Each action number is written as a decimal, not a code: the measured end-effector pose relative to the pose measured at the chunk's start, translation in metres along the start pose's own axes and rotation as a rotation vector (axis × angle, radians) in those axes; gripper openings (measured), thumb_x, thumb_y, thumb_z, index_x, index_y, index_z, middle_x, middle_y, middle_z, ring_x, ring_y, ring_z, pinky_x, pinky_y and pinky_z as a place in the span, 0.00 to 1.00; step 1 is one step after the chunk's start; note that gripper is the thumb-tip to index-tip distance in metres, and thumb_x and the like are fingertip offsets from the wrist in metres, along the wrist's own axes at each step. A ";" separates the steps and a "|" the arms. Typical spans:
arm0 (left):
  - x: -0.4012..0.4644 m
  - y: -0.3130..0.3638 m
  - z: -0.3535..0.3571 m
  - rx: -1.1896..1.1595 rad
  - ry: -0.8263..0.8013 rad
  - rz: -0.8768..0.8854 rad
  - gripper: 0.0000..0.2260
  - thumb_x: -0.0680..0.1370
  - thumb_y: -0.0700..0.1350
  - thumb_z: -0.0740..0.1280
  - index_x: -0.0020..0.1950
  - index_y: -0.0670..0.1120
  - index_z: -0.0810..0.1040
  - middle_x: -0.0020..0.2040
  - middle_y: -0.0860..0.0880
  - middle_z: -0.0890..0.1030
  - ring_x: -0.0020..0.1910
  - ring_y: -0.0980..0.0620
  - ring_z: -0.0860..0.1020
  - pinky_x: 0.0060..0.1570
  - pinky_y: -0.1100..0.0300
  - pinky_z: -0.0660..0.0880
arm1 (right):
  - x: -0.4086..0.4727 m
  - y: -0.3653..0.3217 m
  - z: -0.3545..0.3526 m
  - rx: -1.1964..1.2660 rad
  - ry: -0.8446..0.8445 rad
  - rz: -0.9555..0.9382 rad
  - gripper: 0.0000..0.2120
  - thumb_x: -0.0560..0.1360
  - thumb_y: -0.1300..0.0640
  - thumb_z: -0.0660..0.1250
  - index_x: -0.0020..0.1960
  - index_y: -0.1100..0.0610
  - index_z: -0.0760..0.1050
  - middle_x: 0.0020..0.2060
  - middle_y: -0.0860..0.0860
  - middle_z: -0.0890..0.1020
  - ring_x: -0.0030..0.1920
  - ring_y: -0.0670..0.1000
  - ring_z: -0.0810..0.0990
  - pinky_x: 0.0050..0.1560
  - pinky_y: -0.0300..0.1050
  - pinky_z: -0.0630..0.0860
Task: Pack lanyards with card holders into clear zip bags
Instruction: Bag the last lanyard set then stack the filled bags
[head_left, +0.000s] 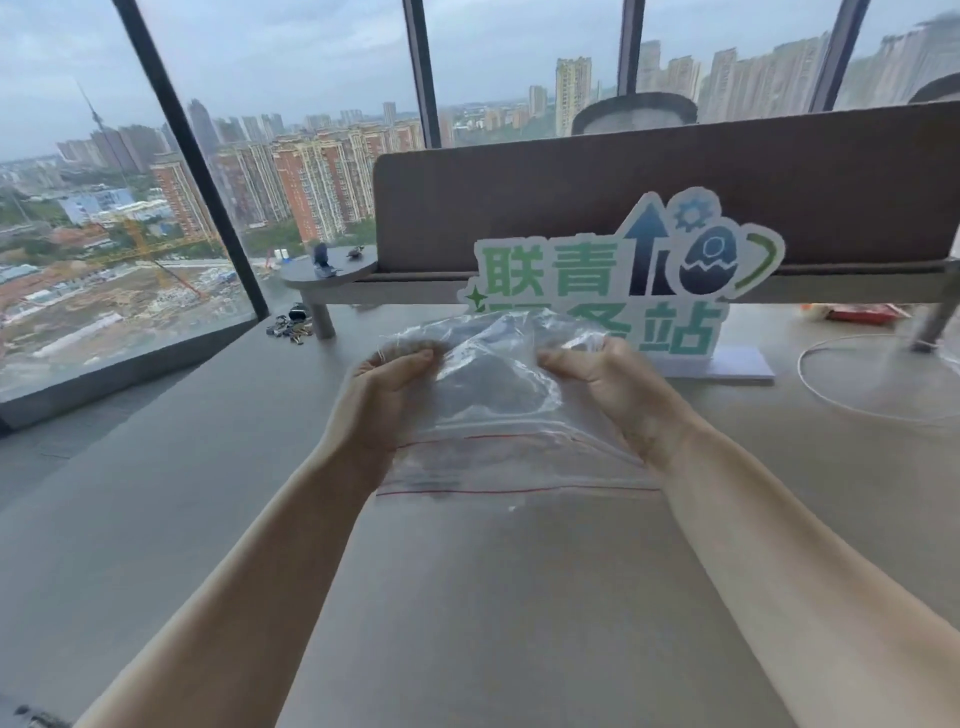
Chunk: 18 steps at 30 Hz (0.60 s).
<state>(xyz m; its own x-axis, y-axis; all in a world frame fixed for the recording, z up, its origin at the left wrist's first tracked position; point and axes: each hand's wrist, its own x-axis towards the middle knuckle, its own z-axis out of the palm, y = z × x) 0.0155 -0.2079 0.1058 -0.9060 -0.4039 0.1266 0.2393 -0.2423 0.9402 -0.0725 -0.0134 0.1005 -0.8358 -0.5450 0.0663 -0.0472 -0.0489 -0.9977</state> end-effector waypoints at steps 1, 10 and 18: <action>0.011 -0.003 0.020 -0.008 -0.026 0.000 0.12 0.76 0.33 0.62 0.39 0.41 0.84 0.34 0.48 0.83 0.36 0.52 0.81 0.40 0.63 0.78 | 0.002 -0.007 -0.019 -0.006 0.037 -0.012 0.18 0.76 0.53 0.69 0.53 0.69 0.80 0.49 0.61 0.85 0.48 0.58 0.82 0.54 0.49 0.75; 0.066 0.044 0.207 -0.068 -0.244 -0.127 0.10 0.75 0.35 0.64 0.40 0.42 0.84 0.37 0.44 0.81 0.40 0.48 0.79 0.45 0.58 0.77 | -0.026 -0.123 -0.148 0.046 0.381 -0.078 0.29 0.70 0.50 0.75 0.53 0.76 0.74 0.56 0.77 0.75 0.48 0.58 0.78 0.54 0.54 0.72; 0.044 0.129 0.381 -0.084 -0.553 -0.205 0.05 0.73 0.38 0.68 0.41 0.43 0.84 0.34 0.45 0.81 0.34 0.49 0.78 0.33 0.64 0.75 | -0.127 -0.264 -0.239 -0.028 0.727 -0.035 0.24 0.77 0.56 0.69 0.50 0.80 0.71 0.42 0.58 0.70 0.43 0.55 0.67 0.37 0.40 0.67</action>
<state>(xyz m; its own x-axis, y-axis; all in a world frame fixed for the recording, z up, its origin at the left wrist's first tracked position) -0.1265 0.0787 0.3528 -0.9786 0.1726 0.1119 0.0464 -0.3448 0.9375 -0.0848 0.2686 0.3520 -0.9852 0.1511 0.0808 -0.0862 -0.0293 -0.9958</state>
